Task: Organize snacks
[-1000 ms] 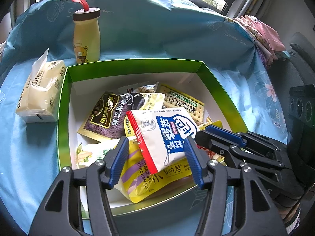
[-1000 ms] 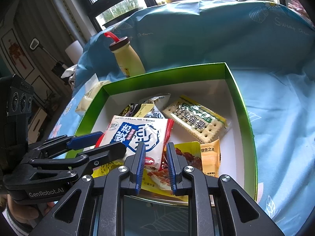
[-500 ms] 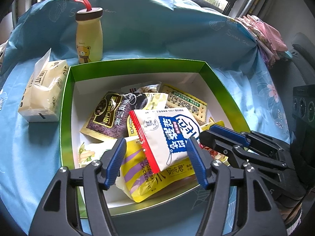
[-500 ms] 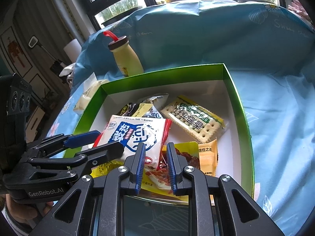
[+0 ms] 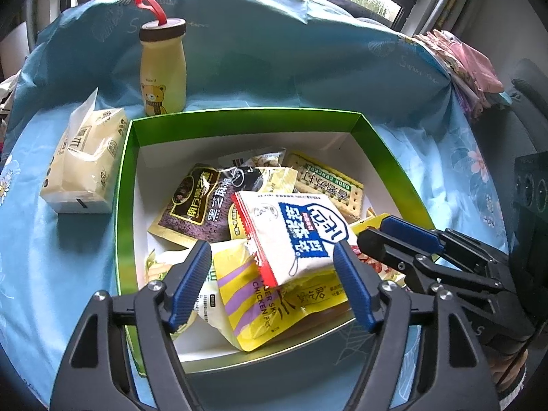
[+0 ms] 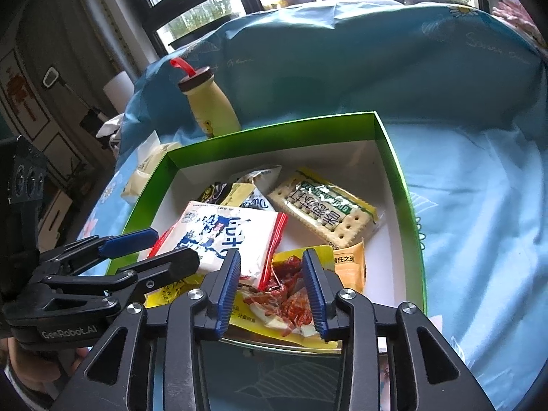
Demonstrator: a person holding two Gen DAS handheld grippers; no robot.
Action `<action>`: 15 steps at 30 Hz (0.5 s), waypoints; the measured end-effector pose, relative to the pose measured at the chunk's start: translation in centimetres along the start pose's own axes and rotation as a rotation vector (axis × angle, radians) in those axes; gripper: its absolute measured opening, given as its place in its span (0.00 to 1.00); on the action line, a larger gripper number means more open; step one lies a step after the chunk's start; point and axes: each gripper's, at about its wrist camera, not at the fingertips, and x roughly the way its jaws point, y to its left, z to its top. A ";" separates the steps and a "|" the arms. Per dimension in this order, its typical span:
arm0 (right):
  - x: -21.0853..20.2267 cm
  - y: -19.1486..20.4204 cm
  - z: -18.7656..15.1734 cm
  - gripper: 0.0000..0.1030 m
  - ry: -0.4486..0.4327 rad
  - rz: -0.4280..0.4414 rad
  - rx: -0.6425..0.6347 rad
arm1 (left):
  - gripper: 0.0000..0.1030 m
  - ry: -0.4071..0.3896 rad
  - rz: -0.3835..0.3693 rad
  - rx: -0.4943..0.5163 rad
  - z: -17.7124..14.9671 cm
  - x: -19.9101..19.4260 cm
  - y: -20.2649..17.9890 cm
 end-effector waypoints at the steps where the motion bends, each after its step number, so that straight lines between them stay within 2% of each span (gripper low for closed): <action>1: -0.1 -0.1 0.0 0.40 -0.001 0.001 0.005 | 0.72 -0.003 -0.001 0.000 0.0 -0.1 0.0; 8: -1.3 0.2 0.0 0.46 -0.026 -0.018 0.002 | 0.75 -0.046 0.018 0.004 -0.1 -1.3 -0.2; 15: -2.3 0.9 0.2 0.47 -0.045 -0.037 -0.015 | 0.75 -0.070 0.047 0.017 -0.1 -2.3 -0.5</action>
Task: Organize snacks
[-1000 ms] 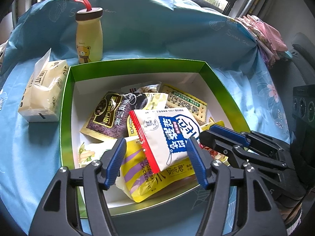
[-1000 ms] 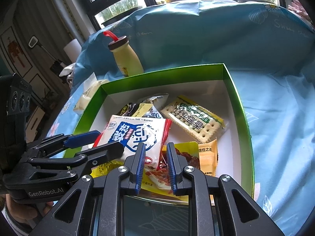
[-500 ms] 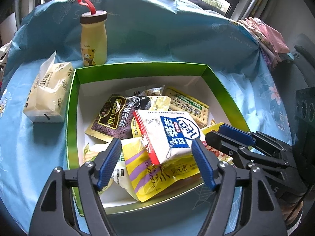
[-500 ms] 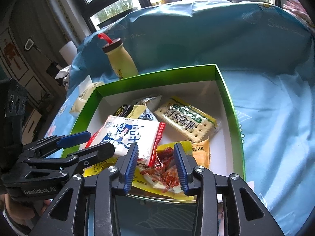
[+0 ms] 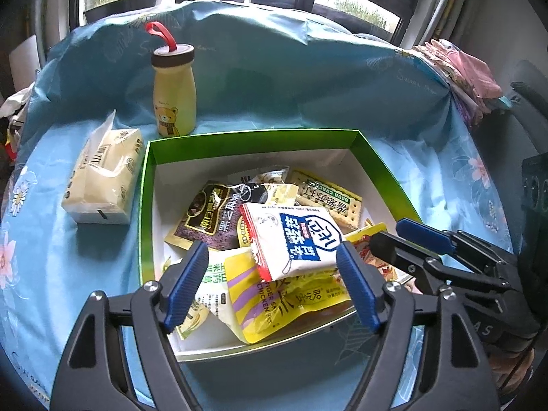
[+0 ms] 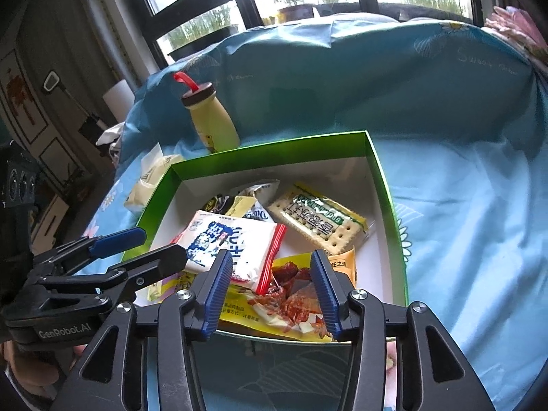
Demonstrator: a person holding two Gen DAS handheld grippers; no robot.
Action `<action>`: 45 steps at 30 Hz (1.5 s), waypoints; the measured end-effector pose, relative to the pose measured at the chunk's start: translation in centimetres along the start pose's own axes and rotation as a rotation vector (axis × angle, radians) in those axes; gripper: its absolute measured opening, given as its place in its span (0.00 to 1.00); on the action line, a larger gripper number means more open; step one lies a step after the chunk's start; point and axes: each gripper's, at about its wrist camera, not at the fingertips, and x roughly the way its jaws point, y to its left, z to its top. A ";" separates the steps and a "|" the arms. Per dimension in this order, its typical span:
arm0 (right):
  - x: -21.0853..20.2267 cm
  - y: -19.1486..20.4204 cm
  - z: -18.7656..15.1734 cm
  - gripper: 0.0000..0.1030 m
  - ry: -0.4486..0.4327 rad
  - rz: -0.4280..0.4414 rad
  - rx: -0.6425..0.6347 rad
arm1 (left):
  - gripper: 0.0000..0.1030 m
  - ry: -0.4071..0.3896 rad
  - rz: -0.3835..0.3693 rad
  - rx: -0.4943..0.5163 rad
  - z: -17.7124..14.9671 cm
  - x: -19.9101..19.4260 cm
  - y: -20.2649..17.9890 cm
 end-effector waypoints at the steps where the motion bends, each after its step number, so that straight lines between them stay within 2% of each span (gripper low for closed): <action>1: -0.2 0.0 0.0 0.47 -0.002 -0.001 -0.001 | 0.75 -0.003 0.004 0.000 0.0 -0.1 0.0; 5: -0.9 0.4 0.0 0.53 -0.015 -0.028 -0.013 | 0.77 -0.020 0.029 0.007 -0.1 -0.9 -0.2; 8: -1.5 0.8 0.0 0.55 -0.027 -0.037 -0.021 | 0.90 -0.044 0.056 0.016 -0.2 -1.9 -0.4; 16: -4.3 1.8 -0.6 0.66 -0.062 -0.070 -0.055 | 0.90 -0.102 0.098 0.050 -0.9 -4.9 -1.2; 19: -5.3 2.2 -0.8 0.69 -0.074 -0.082 -0.059 | 1.00 -0.126 0.122 0.060 -1.2 -6.2 -1.5; 23: -6.9 2.3 -1.2 0.81 -0.092 -0.105 -0.059 | 1.00 -0.148 0.134 0.062 -1.8 -7.8 -1.8; 28: -8.0 2.6 -1.5 0.88 -0.087 -0.117 -0.059 | 1.00 -0.139 0.149 0.055 -2.5 -8.8 -2.0; 32: -8.3 3.0 -1.8 1.00 -0.065 -0.115 -0.075 | 1.00 -0.117 0.207 0.029 -2.9 -9.3 -1.8; 41: -9.7 5.2 -2.2 1.00 -0.063 -0.099 -0.138 | 1.00 -0.089 0.244 0.016 -3.7 -10.8 -1.9; 45: -10.0 5.6 -2.2 1.00 -0.064 -0.098 -0.147 | 1.00 -0.084 0.224 0.005 -3.7 -11.1 -1.6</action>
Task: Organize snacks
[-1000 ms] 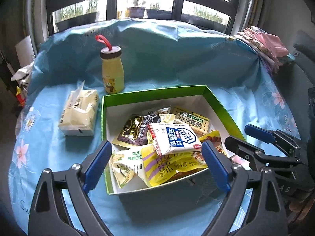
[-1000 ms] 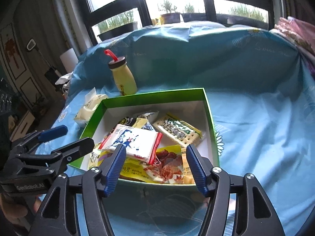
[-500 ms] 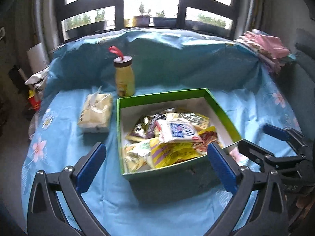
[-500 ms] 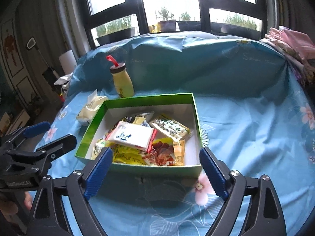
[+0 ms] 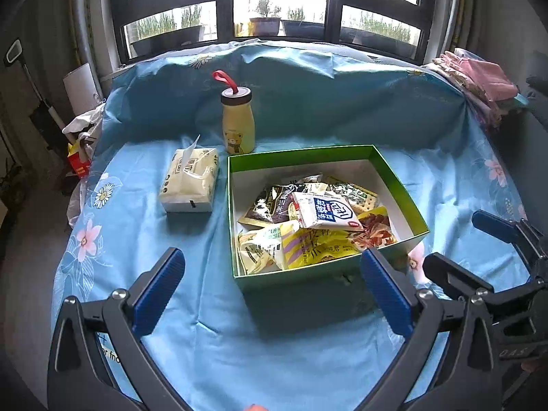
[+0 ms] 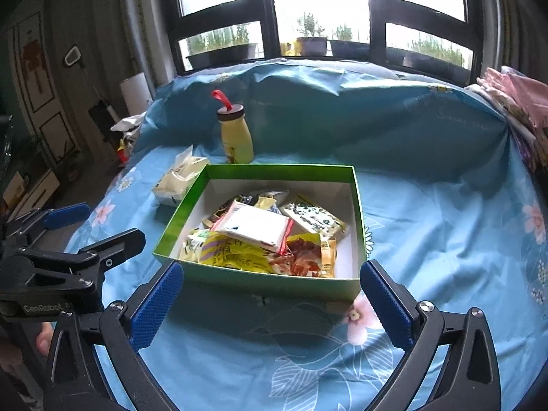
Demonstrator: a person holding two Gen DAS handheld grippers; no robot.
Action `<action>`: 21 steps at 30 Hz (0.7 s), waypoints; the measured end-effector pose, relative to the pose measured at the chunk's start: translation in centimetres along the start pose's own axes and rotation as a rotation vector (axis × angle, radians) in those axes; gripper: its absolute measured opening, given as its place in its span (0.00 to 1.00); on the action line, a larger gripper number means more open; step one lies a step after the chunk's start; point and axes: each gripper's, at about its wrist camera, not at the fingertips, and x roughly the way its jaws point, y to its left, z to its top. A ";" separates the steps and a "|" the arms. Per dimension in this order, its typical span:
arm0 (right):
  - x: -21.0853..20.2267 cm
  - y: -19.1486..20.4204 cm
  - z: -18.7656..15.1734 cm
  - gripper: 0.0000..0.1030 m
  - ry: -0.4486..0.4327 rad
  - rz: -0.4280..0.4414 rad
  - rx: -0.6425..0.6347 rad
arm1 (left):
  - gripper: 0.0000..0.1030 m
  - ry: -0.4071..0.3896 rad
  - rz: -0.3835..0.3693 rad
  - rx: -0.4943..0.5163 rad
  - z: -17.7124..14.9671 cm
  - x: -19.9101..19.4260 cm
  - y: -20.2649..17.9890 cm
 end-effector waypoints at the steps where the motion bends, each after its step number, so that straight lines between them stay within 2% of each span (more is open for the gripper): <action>1: 0.0 0.1 0.0 1.00 0.000 0.000 -0.002 | 1.00 0.001 -0.002 -0.001 0.0 -0.1 0.0; 21: 0.0 0.4 0.0 1.00 0.002 0.009 -0.003 | 1.00 0.007 0.015 -0.015 0.5 0.5 0.3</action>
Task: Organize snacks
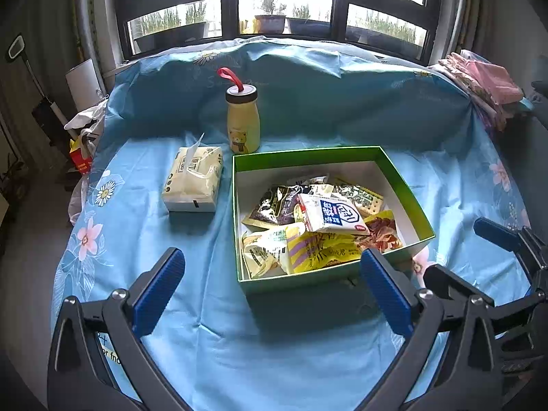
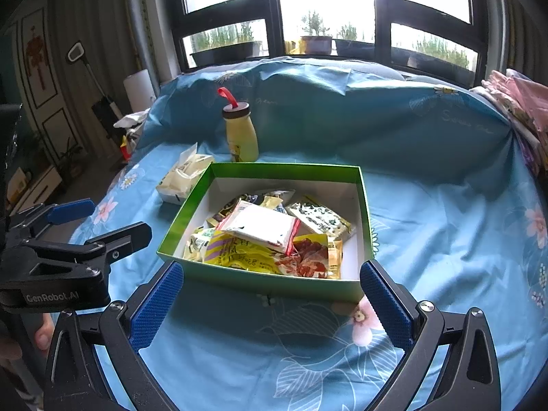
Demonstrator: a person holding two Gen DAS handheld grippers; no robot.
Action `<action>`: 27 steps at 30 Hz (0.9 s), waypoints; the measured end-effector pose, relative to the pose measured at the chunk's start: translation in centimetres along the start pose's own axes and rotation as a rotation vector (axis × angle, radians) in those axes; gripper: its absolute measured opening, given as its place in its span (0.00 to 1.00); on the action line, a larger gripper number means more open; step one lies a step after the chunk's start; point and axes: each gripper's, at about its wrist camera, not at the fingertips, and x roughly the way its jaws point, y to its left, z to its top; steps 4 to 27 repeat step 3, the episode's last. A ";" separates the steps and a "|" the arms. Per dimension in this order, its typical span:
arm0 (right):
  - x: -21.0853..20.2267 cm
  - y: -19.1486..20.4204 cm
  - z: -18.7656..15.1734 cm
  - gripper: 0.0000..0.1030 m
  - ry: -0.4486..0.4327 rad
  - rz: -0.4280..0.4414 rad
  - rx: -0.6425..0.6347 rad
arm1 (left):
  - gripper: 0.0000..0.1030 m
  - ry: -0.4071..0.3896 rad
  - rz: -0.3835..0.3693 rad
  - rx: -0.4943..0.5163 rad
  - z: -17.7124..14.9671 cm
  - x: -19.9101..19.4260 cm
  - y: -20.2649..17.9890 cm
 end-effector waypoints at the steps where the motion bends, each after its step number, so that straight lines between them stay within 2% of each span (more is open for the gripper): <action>1: 0.1 0.1 0.0 1.00 0.001 -0.001 0.000 | 1.00 0.000 0.003 0.000 0.1 0.1 0.0; 27: 0.1 0.1 0.0 1.00 0.003 -0.003 0.000 | 1.00 -0.002 0.011 0.003 0.3 0.2 -0.1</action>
